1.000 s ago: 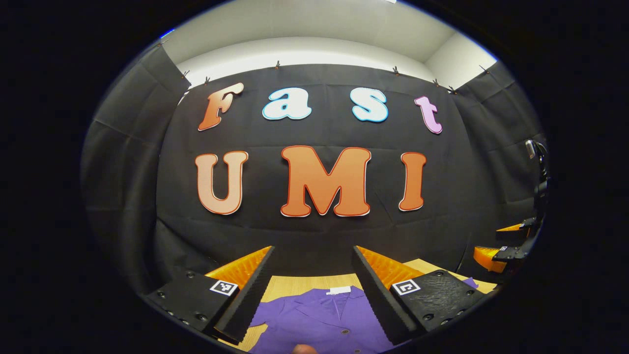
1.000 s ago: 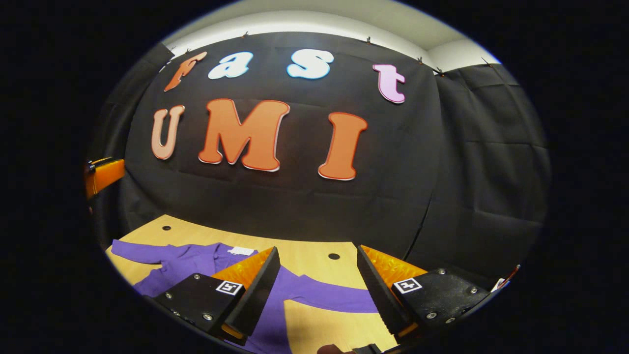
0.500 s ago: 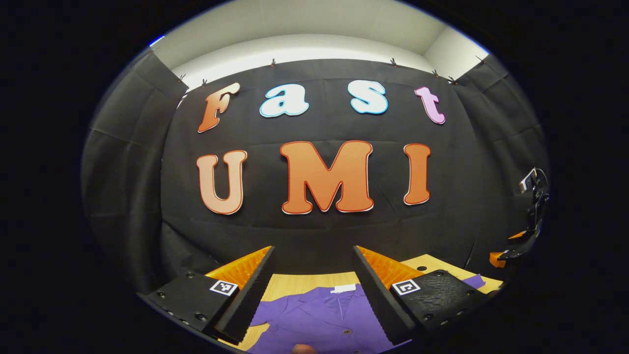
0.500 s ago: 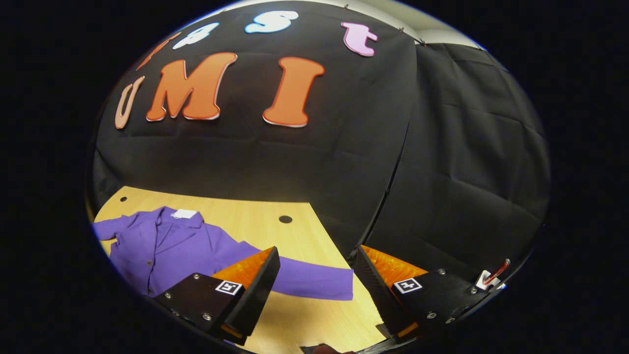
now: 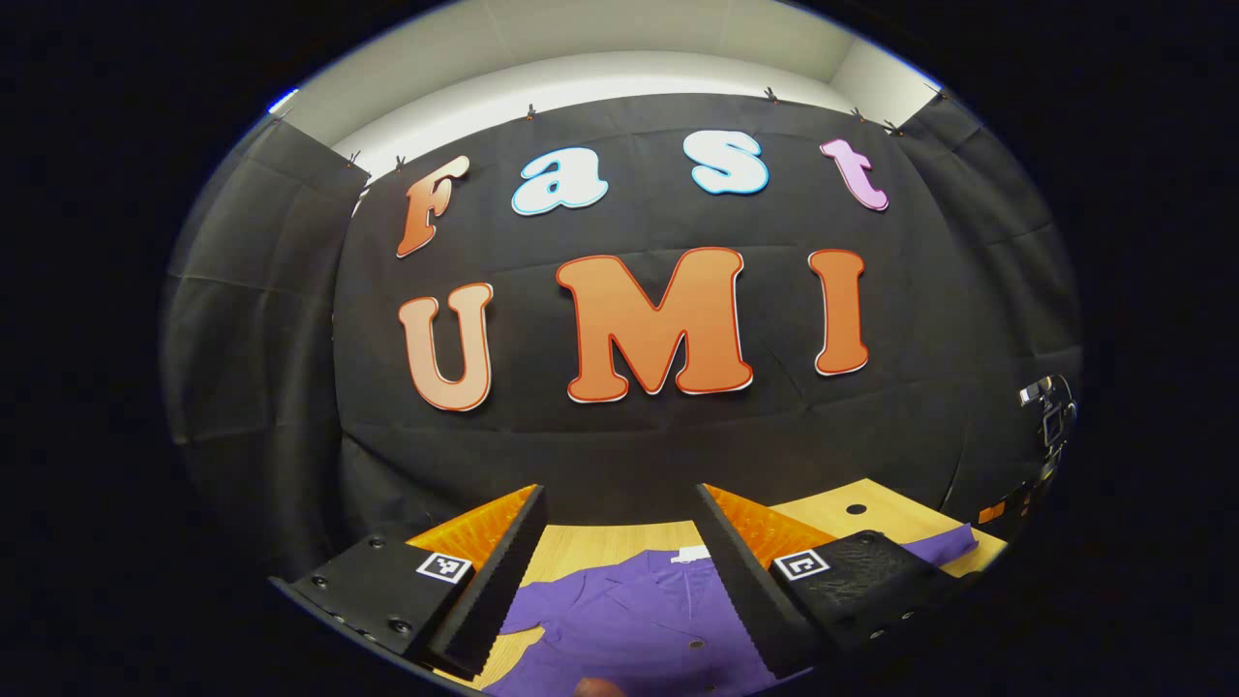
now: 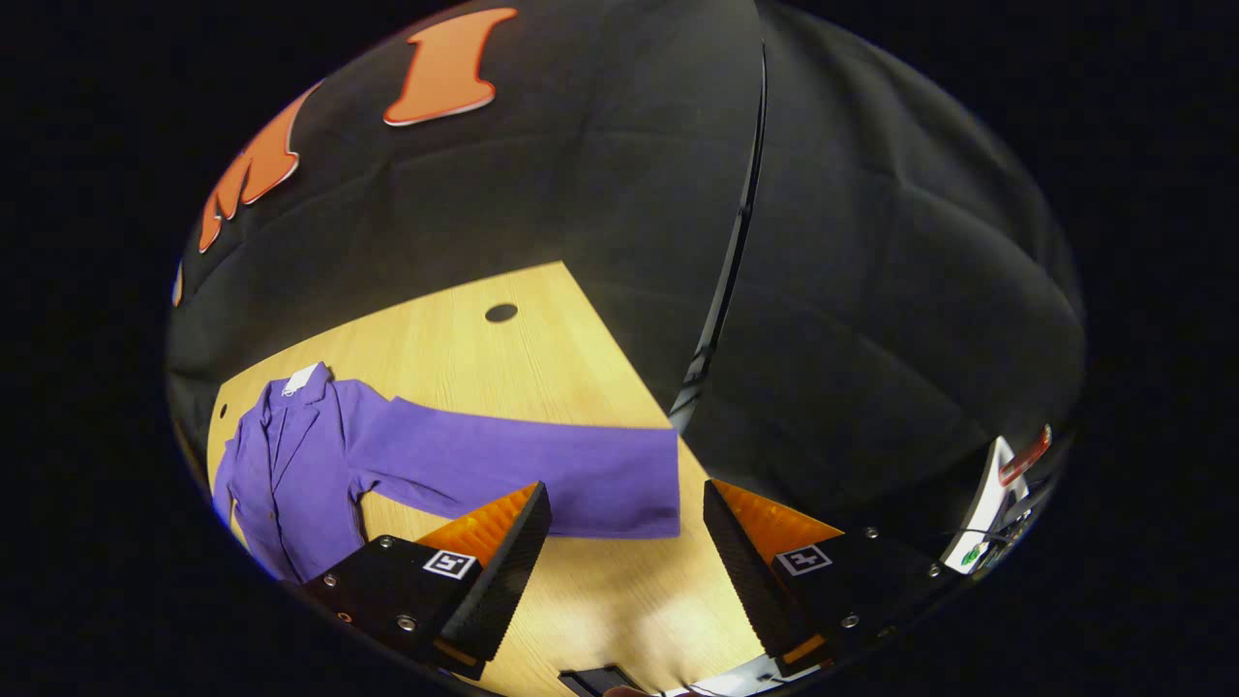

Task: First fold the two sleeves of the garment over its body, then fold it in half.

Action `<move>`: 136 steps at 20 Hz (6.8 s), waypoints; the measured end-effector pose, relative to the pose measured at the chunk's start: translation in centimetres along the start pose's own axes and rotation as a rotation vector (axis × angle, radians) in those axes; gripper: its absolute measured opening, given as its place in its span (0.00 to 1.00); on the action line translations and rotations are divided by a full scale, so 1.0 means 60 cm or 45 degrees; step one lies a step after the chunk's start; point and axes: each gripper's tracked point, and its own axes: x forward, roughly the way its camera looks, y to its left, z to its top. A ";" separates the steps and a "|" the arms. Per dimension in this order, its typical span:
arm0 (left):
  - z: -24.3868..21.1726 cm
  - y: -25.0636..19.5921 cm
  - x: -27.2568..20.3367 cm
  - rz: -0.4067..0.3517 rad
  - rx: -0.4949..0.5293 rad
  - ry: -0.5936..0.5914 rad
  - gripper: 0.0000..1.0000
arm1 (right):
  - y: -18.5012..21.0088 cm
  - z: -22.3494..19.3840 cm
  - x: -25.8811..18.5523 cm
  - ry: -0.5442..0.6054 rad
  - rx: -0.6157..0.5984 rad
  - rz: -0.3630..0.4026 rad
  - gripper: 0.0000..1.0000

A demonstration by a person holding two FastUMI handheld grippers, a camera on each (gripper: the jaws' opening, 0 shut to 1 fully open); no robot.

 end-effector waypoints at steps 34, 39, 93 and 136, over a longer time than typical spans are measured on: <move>-0.074 -0.020 -0.017 0.063 0.092 0.222 0.98 | 0.003 -0.065 0.173 0.547 0.194 0.029 0.04; -0.082 0.025 -0.015 0.023 0.057 0.209 0.98 | 0.089 -0.014 0.095 0.419 0.262 0.156 0.04; -0.435 0.646 0.027 0.403 -0.302 0.815 0.98 | 0.786 0.126 -0.386 -0.391 -0.167 0.761 0.86; -0.703 0.616 0.114 0.201 -0.580 1.645 0.07 | 0.507 0.042 -0.436 -0.504 -0.208 0.484 0.95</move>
